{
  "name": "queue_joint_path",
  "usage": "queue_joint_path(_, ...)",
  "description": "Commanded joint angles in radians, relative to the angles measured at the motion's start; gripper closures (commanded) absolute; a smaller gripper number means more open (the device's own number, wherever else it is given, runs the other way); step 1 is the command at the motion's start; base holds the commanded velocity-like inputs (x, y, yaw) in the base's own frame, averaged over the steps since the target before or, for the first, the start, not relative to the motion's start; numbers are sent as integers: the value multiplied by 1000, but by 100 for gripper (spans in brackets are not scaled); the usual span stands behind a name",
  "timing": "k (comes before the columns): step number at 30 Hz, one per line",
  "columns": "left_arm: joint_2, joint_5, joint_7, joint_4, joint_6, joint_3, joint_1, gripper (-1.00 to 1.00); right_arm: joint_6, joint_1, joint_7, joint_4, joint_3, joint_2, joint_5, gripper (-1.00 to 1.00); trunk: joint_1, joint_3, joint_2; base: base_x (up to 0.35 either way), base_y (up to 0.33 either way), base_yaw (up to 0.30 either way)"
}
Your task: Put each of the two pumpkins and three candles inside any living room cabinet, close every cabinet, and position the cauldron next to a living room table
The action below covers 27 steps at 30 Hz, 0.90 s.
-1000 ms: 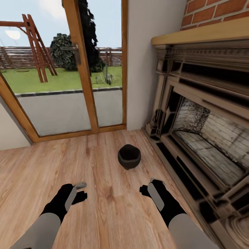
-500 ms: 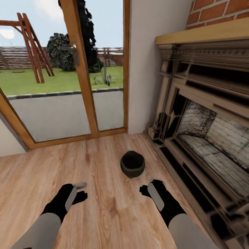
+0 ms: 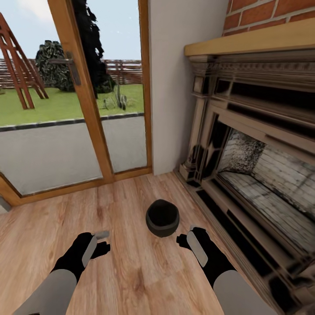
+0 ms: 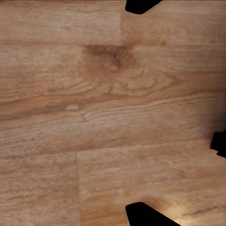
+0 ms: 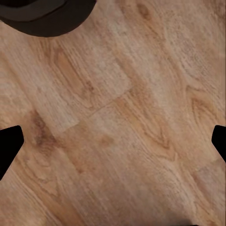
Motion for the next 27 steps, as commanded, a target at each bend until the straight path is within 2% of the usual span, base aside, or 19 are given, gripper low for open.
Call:
queue_joint_path(1,0,0,0,0,0,0,0,-100,0,0,0,0,0,0,0,-100,0,0,0,297,114,-11)
queue_joint_path(11,0,0,0,0,-1,0,0,-100,-1,0,1,0,0,0,-1,-100,0,0,0,310,54,-8)
queue_joint_path(21,0,0,0,0,-3,0,0,-100,2,0,2,0,0,0,-1,-100,0,0,0,324,1,-233)
queue_joint_path(27,-2,1,0,0,-3,0,0,-100,0,0,2,0,0,0,-1,-100,0,0,0,325,0,-63)
